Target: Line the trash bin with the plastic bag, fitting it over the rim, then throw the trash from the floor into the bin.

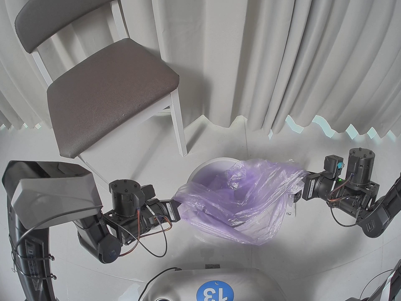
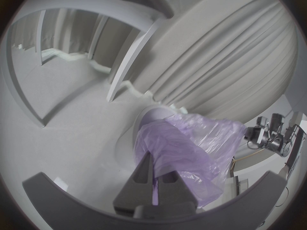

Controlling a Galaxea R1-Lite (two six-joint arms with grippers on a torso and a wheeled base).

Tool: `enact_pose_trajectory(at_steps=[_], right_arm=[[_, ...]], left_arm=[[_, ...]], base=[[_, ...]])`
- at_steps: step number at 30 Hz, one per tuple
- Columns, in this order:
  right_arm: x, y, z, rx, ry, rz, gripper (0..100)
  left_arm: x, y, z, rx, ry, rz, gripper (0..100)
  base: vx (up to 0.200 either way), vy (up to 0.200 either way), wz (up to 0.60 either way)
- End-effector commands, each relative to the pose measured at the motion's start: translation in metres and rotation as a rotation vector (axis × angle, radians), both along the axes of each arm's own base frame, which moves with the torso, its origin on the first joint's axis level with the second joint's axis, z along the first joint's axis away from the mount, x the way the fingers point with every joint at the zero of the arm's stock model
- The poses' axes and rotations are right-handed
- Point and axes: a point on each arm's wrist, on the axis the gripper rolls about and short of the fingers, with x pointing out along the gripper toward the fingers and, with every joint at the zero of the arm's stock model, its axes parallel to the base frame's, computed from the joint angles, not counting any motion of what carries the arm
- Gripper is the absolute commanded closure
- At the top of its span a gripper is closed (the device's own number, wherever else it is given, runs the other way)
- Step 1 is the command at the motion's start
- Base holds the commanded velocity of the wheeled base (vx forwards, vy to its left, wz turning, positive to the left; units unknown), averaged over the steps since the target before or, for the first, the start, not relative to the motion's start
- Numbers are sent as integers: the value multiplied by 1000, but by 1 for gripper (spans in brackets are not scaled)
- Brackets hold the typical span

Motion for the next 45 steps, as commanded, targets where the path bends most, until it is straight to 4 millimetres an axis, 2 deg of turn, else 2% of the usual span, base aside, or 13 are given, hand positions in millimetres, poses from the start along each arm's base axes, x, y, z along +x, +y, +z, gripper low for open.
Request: enact_pose_trajectory(at_steps=[1, 8, 17, 23, 27, 36, 40, 45], right_arm=[[3, -11, 6, -17, 8, -38, 100], [-12, -20, 17, -73, 67, -40, 100], [-23, -22, 18, -139, 118, -16, 100], [-30, -24, 23, -149, 110, -12, 100], [-35, -25, 19, -200, 137, 9, 100], [-38, -19, 7, -236, 171, 53, 100], [-34, -14, -6, -257, 219, 73, 100], [-29, -6, -18, -271, 249, 93, 100]], left_arm=[[-8, 12, 46, 0, -44, 11, 100], [-13, 28, 58, 71, 7, -5, 100], [-27, 30, 54, 161, 64, -74, 100], [-34, 33, 60, 184, 65, -96, 100], [-36, 33, 59, 184, 75, -110, 100], [-35, 26, 41, 208, 122, -136, 100], [-35, 18, 26, 242, 145, -166, 100], [-33, 14, 17, 249, 151, -169, 100]], base=[[0, 0, 0], [0, 0, 0], [0, 0, 0], [0, 0, 0], [0, 0, 0], [0, 0, 0], [0, 0, 0], [0, 0, 0]])
